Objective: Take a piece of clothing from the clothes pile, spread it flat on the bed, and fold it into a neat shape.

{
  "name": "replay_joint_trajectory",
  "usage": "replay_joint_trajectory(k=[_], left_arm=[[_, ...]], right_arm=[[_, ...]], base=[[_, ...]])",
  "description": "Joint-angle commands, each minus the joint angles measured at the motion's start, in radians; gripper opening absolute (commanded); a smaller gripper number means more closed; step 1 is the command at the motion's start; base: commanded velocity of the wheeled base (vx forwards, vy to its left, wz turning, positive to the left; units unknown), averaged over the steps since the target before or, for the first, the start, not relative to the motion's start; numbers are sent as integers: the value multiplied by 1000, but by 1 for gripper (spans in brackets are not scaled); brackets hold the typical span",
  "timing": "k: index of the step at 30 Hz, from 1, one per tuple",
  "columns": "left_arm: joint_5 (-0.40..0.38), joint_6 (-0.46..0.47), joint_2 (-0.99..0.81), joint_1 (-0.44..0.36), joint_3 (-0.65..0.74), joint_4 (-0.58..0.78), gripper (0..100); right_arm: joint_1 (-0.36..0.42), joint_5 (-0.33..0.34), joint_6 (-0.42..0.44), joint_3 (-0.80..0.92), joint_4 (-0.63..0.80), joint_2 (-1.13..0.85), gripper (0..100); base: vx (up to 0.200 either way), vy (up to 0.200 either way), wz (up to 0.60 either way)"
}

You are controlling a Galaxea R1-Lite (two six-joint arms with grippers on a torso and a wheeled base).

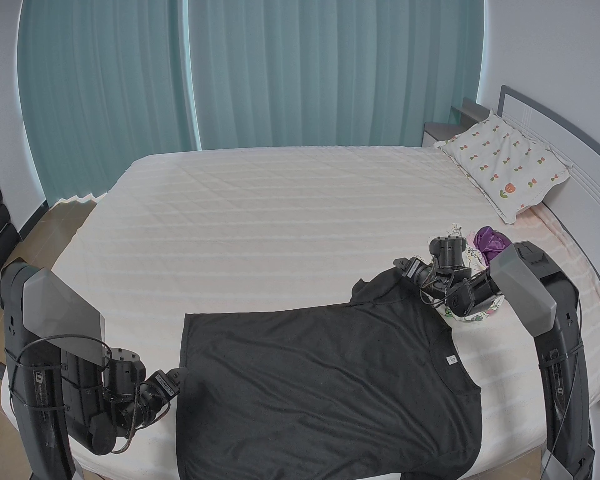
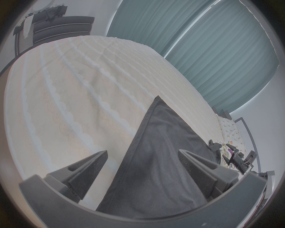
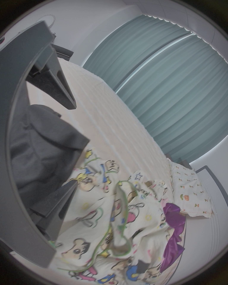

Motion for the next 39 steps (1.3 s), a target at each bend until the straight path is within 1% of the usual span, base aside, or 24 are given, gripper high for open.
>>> replay_joint_trajectory(k=[1,3,5,10,11,12,15,16,17,19,24,26,30,34,39], left_arm=[[-1,-2,-5,-11,15,-2,100],[-1,0,-6,-24,27,-11,100],[-1,-2,-8,-28,37,-16,100],[-3,0,-14,-47,64,-16,100],[-3,-2,-14,-47,66,-16,100],[-1,-3,-25,-63,72,-16,100],[3,-25,-28,-80,73,-14,100],[3,-26,-28,-86,73,-14,100],[3,-26,-28,-86,73,-14,100],[3,-28,-28,-97,73,-11,100],[6,-51,-26,-120,73,-5,100],[8,-52,-26,-140,73,23,100],[25,-51,-26,-171,73,72,100],[54,-49,-15,-225,73,129,100],[85,-45,27,-275,64,116,100]], right_arm=[[19,5,9,291,-51,-208,100],[22,5,26,410,-113,-269,100],[22,5,38,481,-154,-303,100],[13,8,81,737,-241,-419,100],[13,8,83,743,-244,-423,100],[5,8,107,820,-283,-450,100],[-3,9,140,940,-358,-492,100],[-6,9,144,984,-390,-502,100],[-6,9,144,984,-390,-502,100],[-15,9,146,1076,-464,-511,100],[-18,8,164,1168,-544,-515,100],[-16,8,212,1207,-576,-515,100],[-13,11,252,1245,-617,-492,100],[-13,40,276,1280,-672,-465,100],[-7,45,276,1306,-712,-447,100]], base=[[0,0,0],[0,0,0],[-200,0,0],[-200,0,0],[-200,0,0],[-200,0,0],[-200,0,0],[-200,0,0],[-200,0,0],[-200,0,0],[-200,0,0],[-200,0,0],[-200,0,0],[0,0,0],[0,0,0]])
